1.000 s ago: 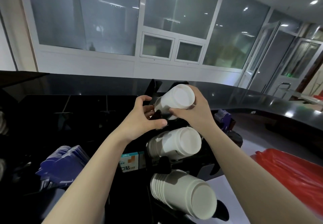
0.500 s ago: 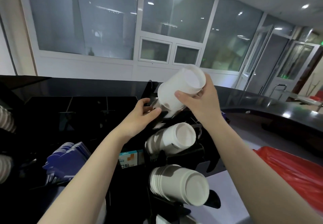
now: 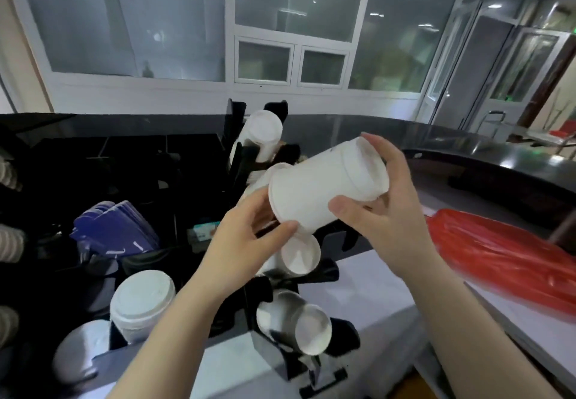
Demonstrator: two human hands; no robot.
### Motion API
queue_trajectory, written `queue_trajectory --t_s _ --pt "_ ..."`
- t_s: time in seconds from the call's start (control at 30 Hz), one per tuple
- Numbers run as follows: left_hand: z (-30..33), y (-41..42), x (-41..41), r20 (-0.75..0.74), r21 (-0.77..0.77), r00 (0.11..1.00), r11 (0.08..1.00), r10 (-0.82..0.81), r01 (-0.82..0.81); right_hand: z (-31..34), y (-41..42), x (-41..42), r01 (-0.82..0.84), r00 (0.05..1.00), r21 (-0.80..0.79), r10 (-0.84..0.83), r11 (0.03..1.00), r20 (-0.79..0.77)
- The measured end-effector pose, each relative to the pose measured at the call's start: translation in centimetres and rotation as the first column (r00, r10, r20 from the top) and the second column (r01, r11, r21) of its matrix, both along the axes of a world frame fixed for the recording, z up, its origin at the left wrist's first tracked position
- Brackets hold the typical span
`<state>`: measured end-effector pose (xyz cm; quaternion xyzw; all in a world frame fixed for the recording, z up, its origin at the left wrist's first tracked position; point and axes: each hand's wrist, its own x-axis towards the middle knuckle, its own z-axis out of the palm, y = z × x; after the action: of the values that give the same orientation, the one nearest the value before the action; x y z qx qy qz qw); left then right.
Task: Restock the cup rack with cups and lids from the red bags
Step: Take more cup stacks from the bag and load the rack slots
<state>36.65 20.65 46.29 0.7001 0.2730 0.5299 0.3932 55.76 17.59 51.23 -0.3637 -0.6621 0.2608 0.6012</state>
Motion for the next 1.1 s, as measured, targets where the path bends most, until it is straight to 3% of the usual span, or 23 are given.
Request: queue_trajectory --t_s 0.23,0.37,0.5,0.63,0.77,1.0,1.1 --pt "-3.4 -5.0 1.4 -0.208 0.023 0.966 0.988 0.156 -0.155 -4.2 -5.4 2.9 0.034 0.999 -0.115 -0.031 0.993 0.032" --pt "-5.2 -6.9 1.5 -0.343 0.096 0.900 0.963 0.270 -0.252 -5.9 -7.4 4.2 0.037 0.999 -0.157 -0.036 0.987 0.013" --pt "-7.3 -7.8 1.2 -0.434 0.136 0.874 0.975 0.218 -0.176 -7.6 -9.0 4.9 0.084 0.996 -0.183 -0.080 0.979 0.028" --pt "-9.3 -8.1 1.3 -0.642 0.127 0.734 0.975 0.223 -0.185 -8.9 -9.7 5.1 0.103 0.991 -0.264 -0.074 0.959 0.115" --pt "-10.1 -7.8 1.4 -0.687 0.178 0.675 0.963 0.269 -0.202 -9.6 -9.0 3.9 0.127 0.975 -0.254 -0.073 0.959 0.212" --pt "-10.6 -7.5 1.2 -0.712 0.186 0.638 0.955 0.293 -0.232 -12.6 -7.0 2.2 0.208 0.841 -0.219 -0.060 0.953 0.537" --pt "-10.6 -7.5 1.1 -0.712 0.183 0.641 0.958 0.285 -0.222 -14.2 -5.9 2.2 0.299 0.680 -0.145 -0.104 0.943 0.726"
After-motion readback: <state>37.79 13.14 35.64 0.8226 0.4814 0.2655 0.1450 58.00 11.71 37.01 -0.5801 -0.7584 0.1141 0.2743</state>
